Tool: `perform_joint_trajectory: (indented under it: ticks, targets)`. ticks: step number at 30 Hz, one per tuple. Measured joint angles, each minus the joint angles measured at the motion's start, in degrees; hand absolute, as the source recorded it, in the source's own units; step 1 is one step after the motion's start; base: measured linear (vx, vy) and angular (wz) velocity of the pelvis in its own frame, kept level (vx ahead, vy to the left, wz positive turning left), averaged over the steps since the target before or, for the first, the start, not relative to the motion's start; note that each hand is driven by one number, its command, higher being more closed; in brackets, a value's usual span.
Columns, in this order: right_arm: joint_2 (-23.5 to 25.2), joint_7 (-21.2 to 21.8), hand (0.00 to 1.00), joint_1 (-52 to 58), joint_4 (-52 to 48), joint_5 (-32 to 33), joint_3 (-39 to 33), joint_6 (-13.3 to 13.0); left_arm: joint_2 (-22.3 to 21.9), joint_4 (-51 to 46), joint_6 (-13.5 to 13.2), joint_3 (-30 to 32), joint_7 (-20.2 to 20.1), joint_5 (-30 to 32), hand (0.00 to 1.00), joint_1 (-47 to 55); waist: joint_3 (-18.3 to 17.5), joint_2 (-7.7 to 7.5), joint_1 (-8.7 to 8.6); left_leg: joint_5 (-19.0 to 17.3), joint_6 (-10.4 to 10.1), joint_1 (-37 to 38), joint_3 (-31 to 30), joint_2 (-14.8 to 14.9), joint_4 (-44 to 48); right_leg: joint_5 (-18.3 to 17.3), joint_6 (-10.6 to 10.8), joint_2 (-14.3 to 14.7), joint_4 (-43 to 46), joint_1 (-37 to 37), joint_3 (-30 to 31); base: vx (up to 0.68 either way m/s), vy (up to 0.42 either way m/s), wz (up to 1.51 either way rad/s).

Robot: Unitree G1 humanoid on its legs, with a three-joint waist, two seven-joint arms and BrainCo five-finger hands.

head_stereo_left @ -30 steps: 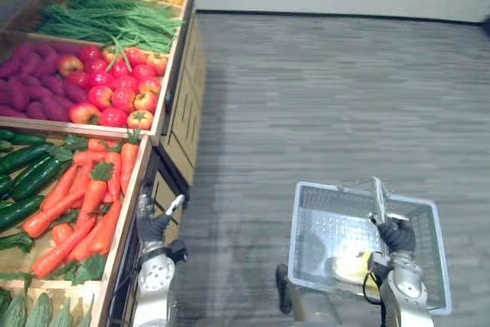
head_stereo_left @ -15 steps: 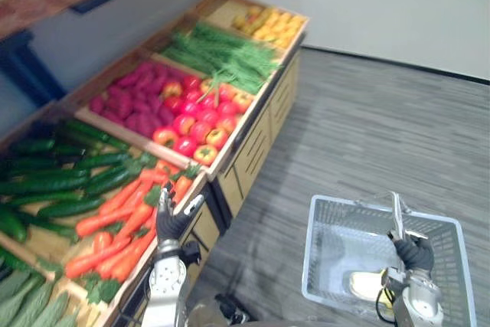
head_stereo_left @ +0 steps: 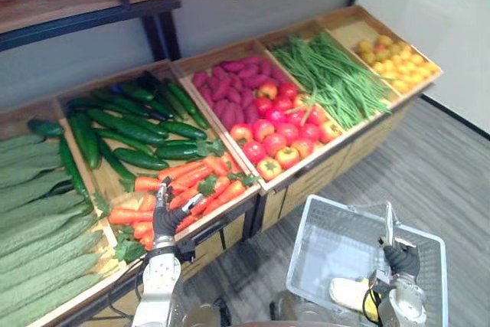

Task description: Pick vegetable in the basket

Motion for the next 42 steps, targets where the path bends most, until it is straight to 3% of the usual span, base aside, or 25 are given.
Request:
perform_joint_trajectory:
  ticks: [2,5,12,16,24,29,37,38,42]
  targets:
    - [-0.91,-0.74,1.0,-0.05,-1.68,-0.01,-2.62,-0.17,-0.69,-0.24,0.19,-0.03,-0.04,-0.01,0.0,0.65,-0.09,1.3,1.48,-0.38,-1.26,-0.6,-1.01,1.47,-0.68,-0.65,-0.98,0.86,-0.37,-0.67,-0.89,0.2,-0.192,0.21]
    - [-3.5,0.31,1.0,1.92,-2.55,0.03,-3.56,-0.16,-1.16,-0.55,0.27,0.15,-0.27,-0.03,0.0,0.6,-0.21,2.34,0.37,1.04,-2.87,-1.34,-2.65,1.76,-2.85,-0.41,-1.4,0.75,-1.43,-1.29,-3.09,0.19,-0.148,0.23]
    - [-3.02,0.2,1.0,4.5,-2.63,-0.01,-4.17,-0.02,-0.73,-2.1,0.44,0.35,-1.21,0.87,0.0,0.14,-1.67,2.55,0.57,1.72,-3.19,0.03,-3.27,1.97,-5.98,1.53,-1.49,0.15,-7.01,1.98,-4.42,0.01,0.014,0.1]
    - [-2.84,0.32,1.0,6.04,-2.63,0.0,-4.16,-0.04,0.97,-2.93,0.48,1.98,-1.07,5.18,0.0,0.72,-4.14,3.04,0.51,1.97,-2.8,-0.34,-3.36,1.76,-6.27,2.54,-1.23,-0.29,-8.96,2.6,-4.66,0.0,0.048,0.04]
    - [-3.44,1.54,1.0,6.65,-2.53,0.52,-2.46,-0.15,9.21,-0.72,2.07,2.48,0.12,16.26,0.0,-1.8,-5.58,3.06,0.28,4.01,-2.45,0.69,-2.74,1.2,-9.8,4.48,-1.27,-0.91,-12.09,3.37,-4.28,-0.01,0.013,-0.02]
    - [-6.56,3.82,1.0,5.2,-2.49,0.68,0.79,-0.6,14.32,4.94,2.63,1.83,0.07,22.46,0.0,-6.74,-5.64,2.84,-0.89,6.09,-2.84,0.56,-0.55,1.11,-13.83,6.22,-1.38,-0.96,-13.64,1.37,-2.8,-0.03,-0.013,-0.16]
    - [-10.31,5.14,1.0,2.97,-2.41,0.95,2.95,-2.3,20.33,14.06,2.95,-2.49,-1.48,29.66,0.0,-14.72,-4.07,3.28,-1.07,7.75,-2.89,-0.11,2.83,1.39,-16.0,7.4,-1.21,-0.71,-14.34,-1.14,-0.32,-0.01,-0.006,-0.17]
    - [-12.68,5.22,1.0,0.93,-2.52,1.13,3.08,-3.22,20.84,18.21,2.92,-5.43,-3.47,32.4,0.0,-17.62,-0.75,3.39,-1.07,7.56,-2.65,-2.75,3.76,1.46,-13.96,7.71,-0.97,-0.7,-13.73,-3.37,0.43,-0.06,0.016,-0.19]
    - [-13.39,5.22,1.0,0.5,-2.7,1.31,3.12,-4.12,20.76,18.87,2.81,-7.08,-3.91,33.56,0.0,-18.31,0.49,3.56,-1.07,7.51,-2.59,-3.5,3.96,1.45,-13.11,7.71,-0.97,-0.7,-13.07,-4.17,0.81,-0.01,0.003,-0.06]
